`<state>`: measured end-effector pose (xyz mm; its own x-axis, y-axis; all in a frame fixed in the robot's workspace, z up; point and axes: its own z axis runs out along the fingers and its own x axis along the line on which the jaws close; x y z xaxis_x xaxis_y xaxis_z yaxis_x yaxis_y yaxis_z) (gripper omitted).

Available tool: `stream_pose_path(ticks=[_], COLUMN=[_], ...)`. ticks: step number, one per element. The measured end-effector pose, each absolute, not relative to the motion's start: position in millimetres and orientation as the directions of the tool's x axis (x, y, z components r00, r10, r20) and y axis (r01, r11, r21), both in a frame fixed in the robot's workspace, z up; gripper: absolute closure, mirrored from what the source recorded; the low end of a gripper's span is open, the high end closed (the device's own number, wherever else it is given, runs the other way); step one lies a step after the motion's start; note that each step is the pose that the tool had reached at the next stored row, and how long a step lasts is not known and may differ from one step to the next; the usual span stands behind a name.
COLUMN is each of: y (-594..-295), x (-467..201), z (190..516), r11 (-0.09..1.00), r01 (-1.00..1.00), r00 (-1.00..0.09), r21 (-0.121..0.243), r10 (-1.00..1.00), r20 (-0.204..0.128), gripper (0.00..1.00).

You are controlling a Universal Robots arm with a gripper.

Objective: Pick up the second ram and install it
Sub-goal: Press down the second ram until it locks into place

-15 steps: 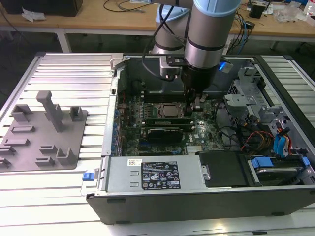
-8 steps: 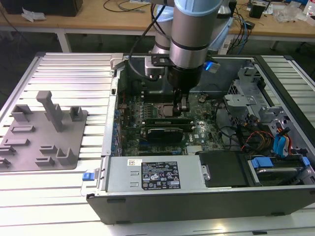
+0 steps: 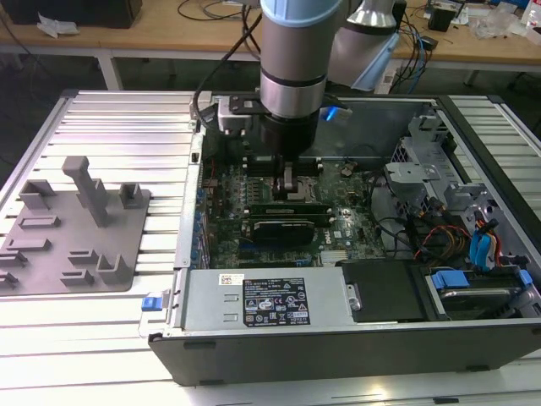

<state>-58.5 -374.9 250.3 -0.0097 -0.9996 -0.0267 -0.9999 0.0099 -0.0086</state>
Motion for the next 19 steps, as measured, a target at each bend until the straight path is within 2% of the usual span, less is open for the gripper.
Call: stream_pose_path(ticks=[9, 19], y=[-372, -372], x=[-64, -64], z=[233, 228], r11=[0.010, 0.010], r01=[-1.000, -1.000], r00=[-0.010, -0.010], r21=[-0.008, -0.008], r10=[-1.000, -1.000], r20=[-0.026, -0.026], gripper=[0.92, 0.92])
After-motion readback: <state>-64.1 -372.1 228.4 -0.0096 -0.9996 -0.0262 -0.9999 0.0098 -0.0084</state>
